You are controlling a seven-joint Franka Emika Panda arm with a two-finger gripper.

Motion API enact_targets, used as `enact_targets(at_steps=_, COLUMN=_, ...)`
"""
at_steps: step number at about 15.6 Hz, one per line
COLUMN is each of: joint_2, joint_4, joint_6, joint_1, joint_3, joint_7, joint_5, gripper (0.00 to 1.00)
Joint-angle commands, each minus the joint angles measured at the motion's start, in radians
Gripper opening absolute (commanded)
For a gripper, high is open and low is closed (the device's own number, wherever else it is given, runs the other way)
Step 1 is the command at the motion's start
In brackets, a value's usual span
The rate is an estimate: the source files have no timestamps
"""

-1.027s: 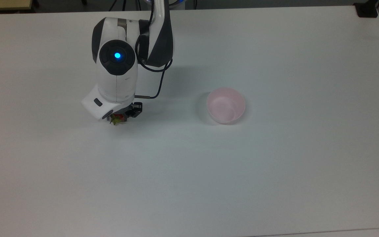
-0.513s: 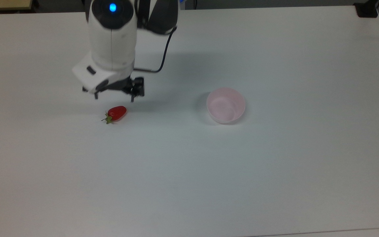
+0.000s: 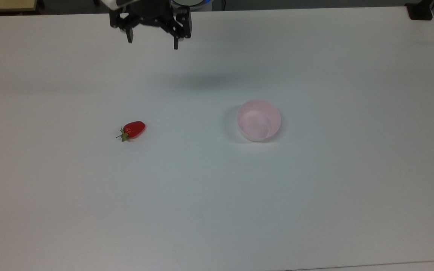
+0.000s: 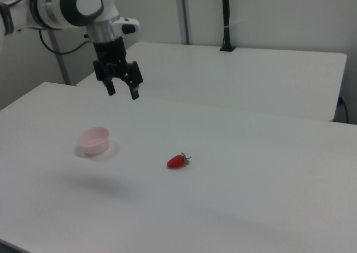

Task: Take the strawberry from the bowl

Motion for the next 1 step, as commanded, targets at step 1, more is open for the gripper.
enact_targets(at_steps=1, joint_2=-0.04, joint_4=-0.039, joint_6=-0.007, joint_1=0.01, joint_3=-0.011, joint_7=0.035, joint_5=0.016, gripper=1.0)
